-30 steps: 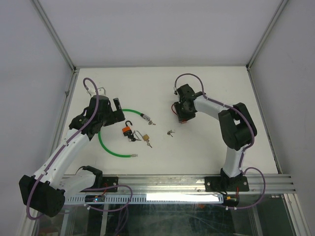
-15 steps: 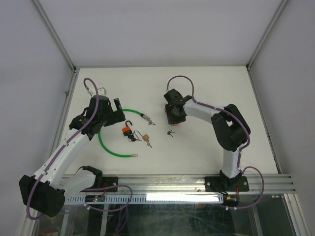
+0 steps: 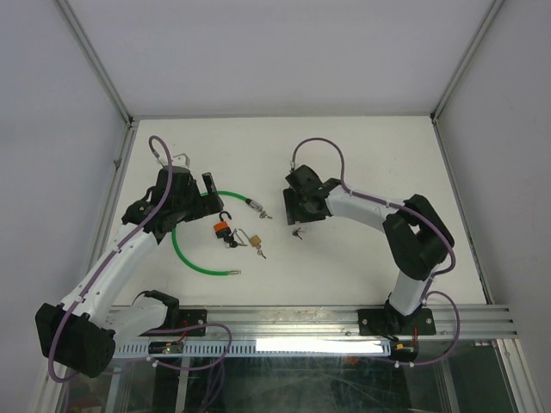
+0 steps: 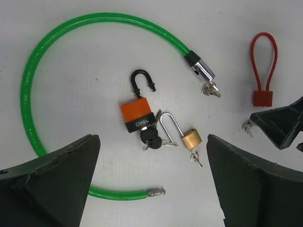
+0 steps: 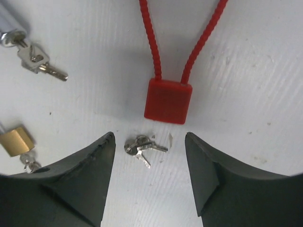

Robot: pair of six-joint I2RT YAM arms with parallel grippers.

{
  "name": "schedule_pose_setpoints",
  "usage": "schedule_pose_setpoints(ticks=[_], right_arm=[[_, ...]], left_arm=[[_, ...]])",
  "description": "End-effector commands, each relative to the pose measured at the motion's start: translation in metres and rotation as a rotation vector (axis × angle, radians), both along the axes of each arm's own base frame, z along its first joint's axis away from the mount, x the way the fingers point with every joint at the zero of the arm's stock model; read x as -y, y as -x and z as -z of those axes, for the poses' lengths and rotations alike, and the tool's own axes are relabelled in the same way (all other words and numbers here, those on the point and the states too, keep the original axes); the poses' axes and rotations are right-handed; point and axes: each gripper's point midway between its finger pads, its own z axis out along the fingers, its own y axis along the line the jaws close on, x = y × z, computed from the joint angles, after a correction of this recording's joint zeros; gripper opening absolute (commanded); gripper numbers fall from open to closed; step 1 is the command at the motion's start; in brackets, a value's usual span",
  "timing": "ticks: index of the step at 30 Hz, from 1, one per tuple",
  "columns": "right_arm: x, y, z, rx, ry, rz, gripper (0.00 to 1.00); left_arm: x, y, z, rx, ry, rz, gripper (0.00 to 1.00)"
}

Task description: Unlock with the key

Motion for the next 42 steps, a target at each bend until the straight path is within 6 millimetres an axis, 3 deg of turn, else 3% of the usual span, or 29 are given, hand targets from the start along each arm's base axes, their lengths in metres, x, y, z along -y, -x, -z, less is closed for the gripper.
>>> schedule_pose_setpoints(ticks=[1,7,13,18,25,42], right_arm=[[-0.009,-0.004,-0.04,0.134,-0.155,0.052,0.63],[-0.013,0.008,-0.039,0.168,-0.278,0.049,0.57],[-0.014,0.006,-0.032,0.182,-0.355,0.065,0.45],[-0.014,0.004,-0.027,0.192,-0.426,0.086,0.39],[-0.008,-0.003,-0.03,0.235,-0.515,0.149,0.31],[-0.009,0.005,-0.009,0.181,-0.556,0.166,0.28]], left_arm=[[0.028,-0.004,-0.006,-0.003,0.129,0.082,0.99],[0.065,0.005,0.001,-0.069,0.273,0.137,0.99],[0.108,0.012,0.013,-0.048,0.354,0.16,0.99],[0.13,0.012,0.023,-0.025,0.417,0.205,0.99],[0.144,0.009,0.029,0.025,0.457,0.259,0.99],[0.15,0.009,0.034,0.041,0.469,0.289,0.99]])
